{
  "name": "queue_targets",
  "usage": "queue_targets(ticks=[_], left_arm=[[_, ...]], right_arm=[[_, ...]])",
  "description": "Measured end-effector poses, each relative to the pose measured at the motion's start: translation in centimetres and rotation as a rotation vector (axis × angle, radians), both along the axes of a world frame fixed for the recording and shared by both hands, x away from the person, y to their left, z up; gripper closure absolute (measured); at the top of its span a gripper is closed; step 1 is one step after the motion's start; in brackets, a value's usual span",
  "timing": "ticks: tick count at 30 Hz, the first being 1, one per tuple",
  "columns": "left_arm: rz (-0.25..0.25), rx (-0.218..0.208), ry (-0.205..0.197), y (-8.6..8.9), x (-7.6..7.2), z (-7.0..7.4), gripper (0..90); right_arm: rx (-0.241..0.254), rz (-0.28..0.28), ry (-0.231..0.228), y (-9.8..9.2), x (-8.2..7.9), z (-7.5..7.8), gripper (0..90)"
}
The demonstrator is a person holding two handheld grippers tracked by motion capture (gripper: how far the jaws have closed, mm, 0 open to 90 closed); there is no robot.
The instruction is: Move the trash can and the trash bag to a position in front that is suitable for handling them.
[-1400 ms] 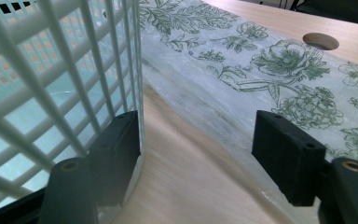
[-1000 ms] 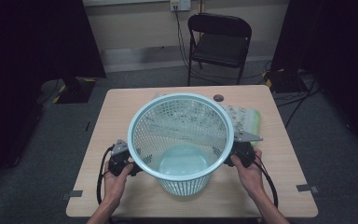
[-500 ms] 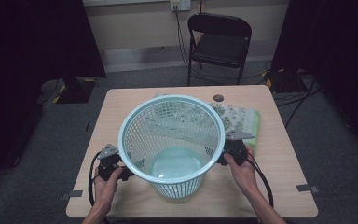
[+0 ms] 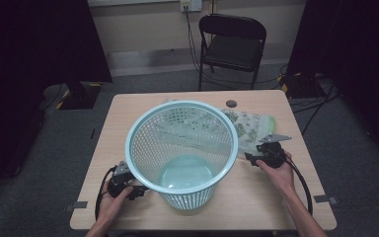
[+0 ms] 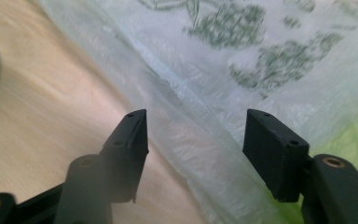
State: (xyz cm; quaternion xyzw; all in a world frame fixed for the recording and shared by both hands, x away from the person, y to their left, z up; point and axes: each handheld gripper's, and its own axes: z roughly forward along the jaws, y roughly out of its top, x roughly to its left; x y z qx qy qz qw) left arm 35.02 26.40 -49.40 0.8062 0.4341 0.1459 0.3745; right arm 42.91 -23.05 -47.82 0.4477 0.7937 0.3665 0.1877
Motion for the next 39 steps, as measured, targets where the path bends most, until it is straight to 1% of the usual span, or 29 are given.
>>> queue_targets(ticks=[3,4,5,6,7,9,10,13,15,16,17,18,19,20,21,22,23,24,25,27,28,29,30,32,34,35,36,37,39], left_arm=[[-0.013,0.007,-0.005,-0.1,-0.1,-0.1,23.4],[-0.02,0.033,-0.02,-0.3,-0.2,-0.1,22.4],[-0.02,0.033,-0.02,-0.3,-0.2,-0.1,22.1],[-0.022,0.041,-0.022,-0.3,-0.2,-0.1,21.6],[-0.021,0.045,-0.027,-0.4,-0.3,-0.2,21.6],[-0.03,0.054,-0.035,-0.5,-0.3,-0.2,20.5],[-0.032,0.055,-0.042,-0.5,-0.4,-0.3,20.2],[-0.045,0.073,-0.055,-0.6,-0.5,-0.4,18.1],[-0.044,0.069,-0.057,-0.7,-0.5,-0.4,17.5],[-0.053,0.071,-0.055,-0.6,-0.5,-0.4,17.0],[-0.053,0.071,-0.055,-0.6,-0.5,-0.4,16.3],[-0.056,0.071,-0.056,-0.6,-0.5,-0.5,16.1],[-0.055,0.066,-0.057,-0.6,-0.5,-0.5,16.1],[-0.057,0.069,-0.058,-0.6,-0.4,-0.5,15.7],[-0.056,0.065,-0.061,-0.7,-0.4,-0.5,15.7],[-0.059,0.07,-0.061,-0.6,-0.4,-0.5,14.9],[-0.062,0.071,-0.061,-0.6,-0.3,-0.5,14.9],[-0.062,0.071,-0.062,-0.6,-0.3,-0.5,14.9],[-0.062,0.071,-0.062,-0.6,-0.3,-0.5,14.9],[-0.066,0.068,-0.063,-0.5,-0.3,-0.6,14.9],[-0.068,0.065,-0.061,-0.5,-0.3,-0.6,14.9],[-0.072,0.067,-0.062,-0.5,-0.2,-0.5,14.9],[-0.071,0.065,-0.06,-0.5,-0.2,-0.6,14.5],[-0.072,0.065,-0.06,-0.5,-0.2,-0.5,14.5],[-0.071,0.065,-0.06,-0.5,-0.2,-0.6,14.5],[-0.072,0.065,-0.06,-0.5,-0.2,-0.5,14.5],[-0.071,0.066,-0.06,-0.5,-0.2,-0.5,14.5],[-0.071,0.065,-0.06,-0.5,-0.2,-0.5,14.5],[-0.071,0.066,-0.06,-0.5,-0.2,-0.6,14.5]], right_arm=[[-0.006,-0.002,0.029,0.1,0.0,-0.6,41.7],[-0.013,0.014,0.034,0.2,-0.1,-1.0,50.1],[-0.013,0.014,0.034,0.2,-0.1,-1.0,50.1],[-0.005,0.016,0.041,0.2,-0.1,-1.1,59.9],[-0.005,0.016,0.041,0.2,-0.1,-1.1,59.9],[0.005,0.014,0.043,0.3,-0.2,-1.2,66.9],[-0.002,0.019,0.043,0.5,-0.5,-1.2,76.5],[0.018,0.032,0.048,0.5,-1.0,-1.3,81.8],[0.028,0.04,0.048,0.4,-1.9,-1.4,86.0],[0.026,0.055,0.049,0.4,-2.9,-1.3,87.9],[0.026,0.055,0.049,0.4,-2.9,-1.3,87.9],[0.043,0.074,0.042,0.6,-4.3,-1.2,89.2],[0.043,0.074,0.042,0.6,-4.3,-1.2,89.2],[0.04,0.109,0.04,1.1,-5.9,-1.3,90.0],[0.04,0.109,0.04,1.1,-5.9,-1.3,90.0],[0.053,0.143,0.051,1.9,-7.6,-1.4,90.0],[0.053,0.143,0.051,1.9,-7.6,-1.4,90.0],[0.065,0.165,0.06,2.3,-8.4,-1.5,90.0],[0.072,0.181,0.063,2.7,-9.2,-1.5,89.8],[0.069,0.203,0.078,3.4,-10.4,-1.2,80.3],[0.109,0.203,0.086,3.3,-10.7,-0.8,75.9],[0.13,0.205,0.072,3.1,-10.8,-0.4,72.7],[0.115,0.178,0.025,2.4,-10.3,0.7,63.0],[0.13,0.172,0.019,1.7,-9.8,1.1,61.2],[0.109,0.144,-0.017,0.7,-8.4,1.7,53.9],[0.109,0.14,-0.022,0.1,-7.7,1.7,52.5],[0.067,0.11,-0.034,-0.5,-6.3,1.2,43.5],[0.067,0.11,-0.034,-0.5,-6.3,1.2,43.5],[0.038,0.094,-0.015,-0.9,-5.3,0.1,38.3]])
